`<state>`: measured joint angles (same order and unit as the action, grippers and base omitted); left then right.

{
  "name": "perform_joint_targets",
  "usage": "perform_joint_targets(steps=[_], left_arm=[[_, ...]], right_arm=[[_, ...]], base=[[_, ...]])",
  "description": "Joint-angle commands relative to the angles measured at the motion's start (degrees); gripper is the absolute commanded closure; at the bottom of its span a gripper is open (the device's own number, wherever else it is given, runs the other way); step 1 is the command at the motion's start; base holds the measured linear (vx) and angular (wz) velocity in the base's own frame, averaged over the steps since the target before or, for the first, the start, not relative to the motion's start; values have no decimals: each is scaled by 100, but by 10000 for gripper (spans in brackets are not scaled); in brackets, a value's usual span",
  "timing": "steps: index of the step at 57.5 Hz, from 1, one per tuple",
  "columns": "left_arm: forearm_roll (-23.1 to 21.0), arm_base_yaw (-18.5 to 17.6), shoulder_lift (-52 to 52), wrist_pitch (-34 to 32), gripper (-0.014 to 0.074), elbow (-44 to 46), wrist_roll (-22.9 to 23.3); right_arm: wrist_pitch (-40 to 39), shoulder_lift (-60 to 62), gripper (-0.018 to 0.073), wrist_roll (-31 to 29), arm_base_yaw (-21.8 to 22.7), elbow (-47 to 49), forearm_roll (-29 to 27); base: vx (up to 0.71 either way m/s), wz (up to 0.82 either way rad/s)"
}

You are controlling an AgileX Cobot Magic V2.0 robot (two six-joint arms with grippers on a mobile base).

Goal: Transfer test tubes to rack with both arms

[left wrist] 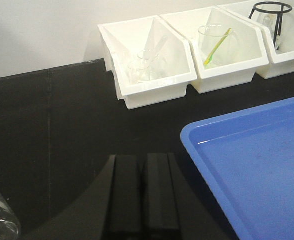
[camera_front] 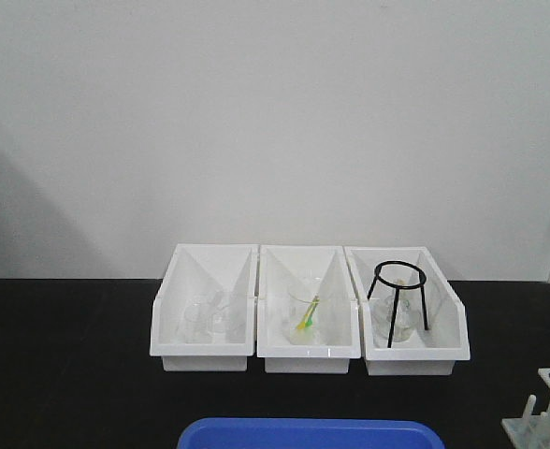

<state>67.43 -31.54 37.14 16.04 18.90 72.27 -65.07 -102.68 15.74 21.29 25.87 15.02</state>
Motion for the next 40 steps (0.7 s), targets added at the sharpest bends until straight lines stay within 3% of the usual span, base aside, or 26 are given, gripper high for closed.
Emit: perform_joint_targets(steps=[1,19,25,40], left_arm=[[105,-37,-1,-172,617,159,31],[105,-37,-1,-197,617,159,31],[105,-37,-1,-197,617,159,31],[105,-37,-1,-197,617,159,31]], right_arm=[[-1060,186,386,-17,26,126,75],[-1176,186,65,-17,26,126,112],[-1181,222,26,-17,26,126,112],[-1181,1019,26,-17,26,126,274]], base=[[0,0],[0,0],[0,0],[0,0]])
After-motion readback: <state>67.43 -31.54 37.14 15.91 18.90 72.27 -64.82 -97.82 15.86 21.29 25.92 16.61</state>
